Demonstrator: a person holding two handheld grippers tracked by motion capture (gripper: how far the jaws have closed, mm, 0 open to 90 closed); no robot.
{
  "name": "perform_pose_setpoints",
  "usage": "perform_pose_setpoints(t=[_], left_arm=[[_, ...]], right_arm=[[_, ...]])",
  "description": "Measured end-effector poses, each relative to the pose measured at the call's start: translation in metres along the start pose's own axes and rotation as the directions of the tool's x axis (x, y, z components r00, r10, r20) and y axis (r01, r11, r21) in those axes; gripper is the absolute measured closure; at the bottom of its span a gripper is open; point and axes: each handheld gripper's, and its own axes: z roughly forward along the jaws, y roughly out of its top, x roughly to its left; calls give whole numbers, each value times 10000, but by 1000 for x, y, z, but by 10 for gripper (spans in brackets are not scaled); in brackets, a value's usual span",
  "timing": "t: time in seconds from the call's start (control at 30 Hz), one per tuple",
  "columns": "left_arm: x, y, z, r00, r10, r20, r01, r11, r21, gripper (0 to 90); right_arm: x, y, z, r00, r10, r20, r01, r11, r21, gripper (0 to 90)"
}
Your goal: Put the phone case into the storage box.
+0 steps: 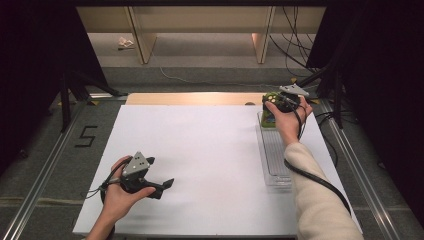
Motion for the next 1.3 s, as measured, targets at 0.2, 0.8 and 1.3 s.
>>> perform_pose_setpoints(t=[0.2,0.8,1.3], left_arm=[[0,0,0,10000,6,-5,-6,10000,-2,0],[0,0,0,10000,-10,-9,10,10000,-15,0],[0,0,0,10000,-18,-4,18,10000,-28,0]], right_arm=[[-1,-1,0,10000,41,-1,-41,10000,29,163],[-1,-4,4,10000,93,12,-93,9998,163,163],[1,-5,7,10000,-25,49,24,10000,87,158]])
